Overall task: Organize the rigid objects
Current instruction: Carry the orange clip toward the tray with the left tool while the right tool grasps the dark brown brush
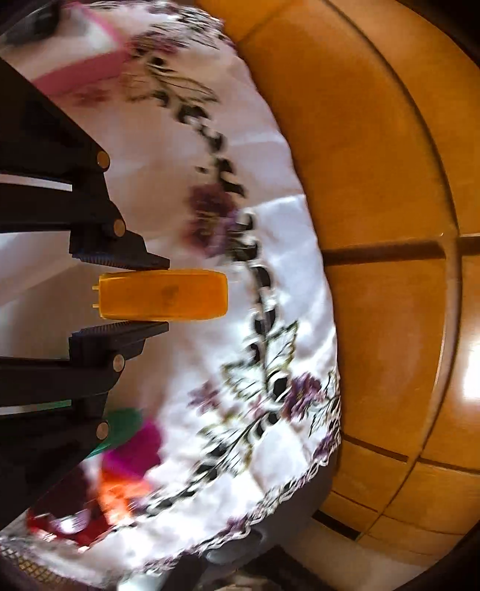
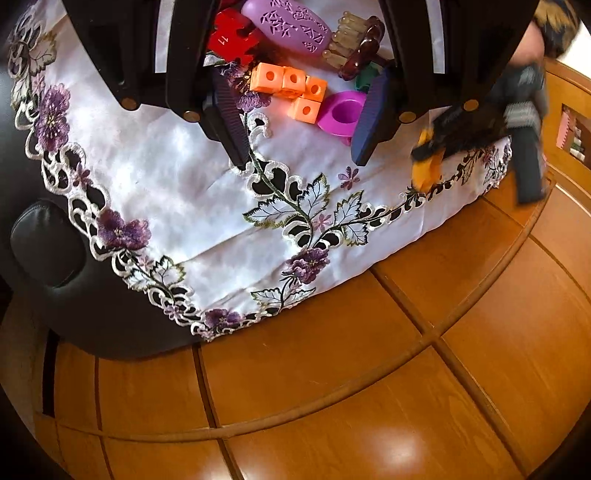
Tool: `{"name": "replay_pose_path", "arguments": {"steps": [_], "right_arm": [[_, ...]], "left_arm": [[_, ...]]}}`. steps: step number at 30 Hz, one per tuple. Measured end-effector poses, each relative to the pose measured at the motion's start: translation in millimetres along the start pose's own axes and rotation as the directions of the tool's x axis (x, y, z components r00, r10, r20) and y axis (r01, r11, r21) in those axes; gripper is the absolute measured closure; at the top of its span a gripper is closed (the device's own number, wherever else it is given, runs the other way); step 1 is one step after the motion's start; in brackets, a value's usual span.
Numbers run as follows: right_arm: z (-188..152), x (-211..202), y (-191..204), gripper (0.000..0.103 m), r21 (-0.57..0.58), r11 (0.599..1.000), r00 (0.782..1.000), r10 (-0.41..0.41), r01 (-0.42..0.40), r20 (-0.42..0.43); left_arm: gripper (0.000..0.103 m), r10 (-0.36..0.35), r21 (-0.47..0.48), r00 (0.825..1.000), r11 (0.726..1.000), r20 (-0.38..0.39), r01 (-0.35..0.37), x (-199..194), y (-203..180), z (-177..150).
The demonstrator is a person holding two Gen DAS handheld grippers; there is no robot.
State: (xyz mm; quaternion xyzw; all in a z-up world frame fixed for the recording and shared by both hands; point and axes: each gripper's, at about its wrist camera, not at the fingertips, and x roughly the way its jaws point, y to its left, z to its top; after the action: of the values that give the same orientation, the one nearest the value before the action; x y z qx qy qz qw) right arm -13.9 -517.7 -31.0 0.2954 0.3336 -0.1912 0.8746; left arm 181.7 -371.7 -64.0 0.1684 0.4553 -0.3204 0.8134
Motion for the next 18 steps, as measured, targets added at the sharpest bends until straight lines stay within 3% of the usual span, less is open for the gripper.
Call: {"name": "replay_pose_path", "arguments": {"steps": [10, 16, 18], "right_arm": [[-3, 11, -6, 0.045, 0.029, 0.999, 0.998, 0.026, -0.024, -0.062], [-10, 16, 3, 0.045, -0.007, 0.997, 0.991, 0.073, -0.074, -0.110], [-13, 19, 8, 0.045, -0.023, 0.991, 0.981, 0.125, -0.129, -0.147]], "left_arm": [[0.077, -0.036, -0.036, 0.999, 0.999, 0.032, 0.037, -80, -13, -93], [0.077, -0.076, 0.012, 0.997, 0.997, 0.025, 0.076, -97, -45, -154], [0.077, -0.084, 0.029, 0.996, 0.996, 0.013, 0.084, -95, -55, -169]]}}
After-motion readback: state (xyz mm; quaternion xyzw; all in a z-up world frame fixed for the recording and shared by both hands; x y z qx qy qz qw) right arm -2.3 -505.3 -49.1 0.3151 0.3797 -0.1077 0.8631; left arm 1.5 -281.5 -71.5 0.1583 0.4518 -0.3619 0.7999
